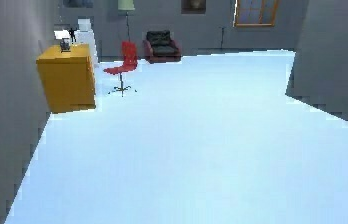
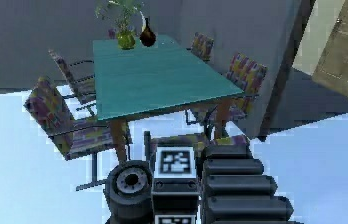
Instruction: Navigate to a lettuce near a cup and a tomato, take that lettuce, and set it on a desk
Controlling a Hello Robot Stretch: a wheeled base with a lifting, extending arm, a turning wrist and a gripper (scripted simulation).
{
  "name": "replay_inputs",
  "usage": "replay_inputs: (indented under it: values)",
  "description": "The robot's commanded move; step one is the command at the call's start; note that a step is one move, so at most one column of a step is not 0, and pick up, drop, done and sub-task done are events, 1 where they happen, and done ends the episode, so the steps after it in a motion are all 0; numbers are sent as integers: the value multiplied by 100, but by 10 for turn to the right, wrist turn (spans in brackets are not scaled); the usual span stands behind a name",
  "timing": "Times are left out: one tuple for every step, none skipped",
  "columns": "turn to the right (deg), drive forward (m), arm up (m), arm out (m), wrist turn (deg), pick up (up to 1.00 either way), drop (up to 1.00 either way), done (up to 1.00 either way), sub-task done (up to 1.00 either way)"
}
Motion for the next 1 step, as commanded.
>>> replay_inputs:
  values:
    - [0, 100, 0, 0, 0, 0, 0, 0, 0]
